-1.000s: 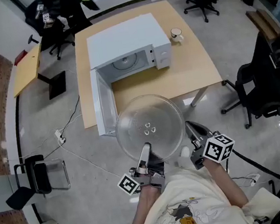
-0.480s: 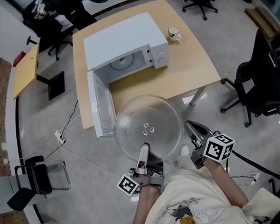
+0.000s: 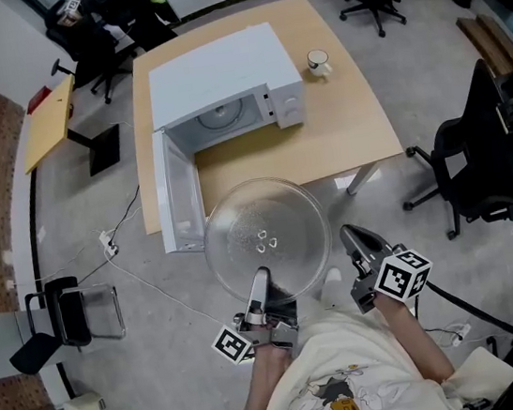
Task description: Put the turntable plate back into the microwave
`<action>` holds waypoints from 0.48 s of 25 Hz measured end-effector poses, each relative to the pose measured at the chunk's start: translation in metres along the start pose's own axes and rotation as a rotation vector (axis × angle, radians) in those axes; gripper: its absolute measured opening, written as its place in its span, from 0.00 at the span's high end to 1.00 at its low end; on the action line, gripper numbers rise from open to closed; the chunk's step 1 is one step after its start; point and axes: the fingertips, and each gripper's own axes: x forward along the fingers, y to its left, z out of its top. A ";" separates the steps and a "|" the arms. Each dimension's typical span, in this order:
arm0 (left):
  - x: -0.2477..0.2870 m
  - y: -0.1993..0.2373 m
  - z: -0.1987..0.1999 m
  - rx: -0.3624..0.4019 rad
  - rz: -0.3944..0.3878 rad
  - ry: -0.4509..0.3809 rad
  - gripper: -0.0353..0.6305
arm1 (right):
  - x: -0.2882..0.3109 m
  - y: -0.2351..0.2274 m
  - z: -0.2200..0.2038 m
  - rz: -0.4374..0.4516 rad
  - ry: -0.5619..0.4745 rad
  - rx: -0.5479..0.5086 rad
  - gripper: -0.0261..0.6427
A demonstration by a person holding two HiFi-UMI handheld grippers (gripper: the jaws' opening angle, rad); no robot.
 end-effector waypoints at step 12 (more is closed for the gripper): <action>0.024 0.011 0.004 -0.010 0.026 -0.094 0.90 | 0.028 -0.017 0.019 0.054 0.066 0.013 0.95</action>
